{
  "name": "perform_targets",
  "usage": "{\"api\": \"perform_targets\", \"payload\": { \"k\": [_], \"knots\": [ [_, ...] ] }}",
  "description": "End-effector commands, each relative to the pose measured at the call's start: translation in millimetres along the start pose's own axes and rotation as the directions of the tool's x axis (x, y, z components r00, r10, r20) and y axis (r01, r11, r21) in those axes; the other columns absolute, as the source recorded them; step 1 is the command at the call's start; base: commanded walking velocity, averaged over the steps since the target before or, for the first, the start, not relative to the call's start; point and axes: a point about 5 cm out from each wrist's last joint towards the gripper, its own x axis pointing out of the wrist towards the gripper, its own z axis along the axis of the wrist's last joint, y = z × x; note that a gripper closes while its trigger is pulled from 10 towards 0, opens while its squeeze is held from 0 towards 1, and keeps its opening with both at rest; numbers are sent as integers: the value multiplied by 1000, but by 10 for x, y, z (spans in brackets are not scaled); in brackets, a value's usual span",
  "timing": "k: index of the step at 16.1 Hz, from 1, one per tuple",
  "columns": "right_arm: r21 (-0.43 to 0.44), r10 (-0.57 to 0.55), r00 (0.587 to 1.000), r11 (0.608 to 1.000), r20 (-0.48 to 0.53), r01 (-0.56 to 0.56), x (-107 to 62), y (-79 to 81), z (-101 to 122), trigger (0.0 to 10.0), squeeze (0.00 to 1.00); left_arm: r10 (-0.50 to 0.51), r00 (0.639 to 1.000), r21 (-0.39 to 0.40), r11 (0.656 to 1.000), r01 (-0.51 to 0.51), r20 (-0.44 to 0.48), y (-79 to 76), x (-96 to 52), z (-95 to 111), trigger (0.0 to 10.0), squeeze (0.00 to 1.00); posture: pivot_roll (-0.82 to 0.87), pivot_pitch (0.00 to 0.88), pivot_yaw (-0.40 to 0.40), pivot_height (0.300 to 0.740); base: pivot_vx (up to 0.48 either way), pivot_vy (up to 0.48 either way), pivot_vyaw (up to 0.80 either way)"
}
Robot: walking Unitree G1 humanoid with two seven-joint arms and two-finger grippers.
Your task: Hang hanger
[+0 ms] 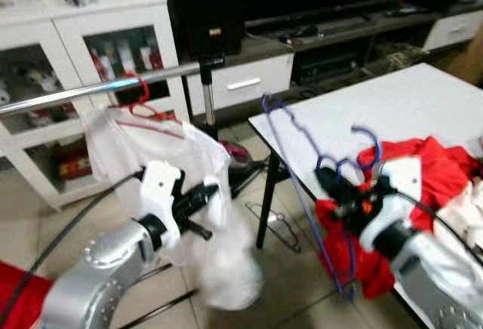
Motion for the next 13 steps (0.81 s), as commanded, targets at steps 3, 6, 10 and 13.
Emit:
{"api": "perform_targets", "payload": {
  "k": [3, 6, 10, 13],
  "knots": [
    [-23, -49, 998, 998, 35, 50, -24, 4, 75, 10000, 0, 3, 1000, 14, 1000, -4, 23, -16, 46, 25, 10000, 0, 9, 0, 18, 740, 0, 0, -800],
    [-12, -80, 994, 997, 72, 81, -8, -67, 152, 10000, 0, 0, 999, 18, 1000, -1, 48, -32, 49, 61, 10000, 0, 10, 0, -5, 740, 0, 0, -800],
    [7, -50, 990, 999, 130, 50, 50, -27, 229, 10000, 0, -1, 992, 40, 999, -4, 129, 38, 70, 242, 10000, 0, 1, 0, 4, 740, 0, 0, -800],
    [-18, -48, 989, 999, 140, 51, 87, 30, 296, 10000, 0, 43, 975, 6, 999, -45, 219, 125, 85, 477, 10000, 0, -7, 0, 14, 740, 0, 0, -800]
  ]
}}
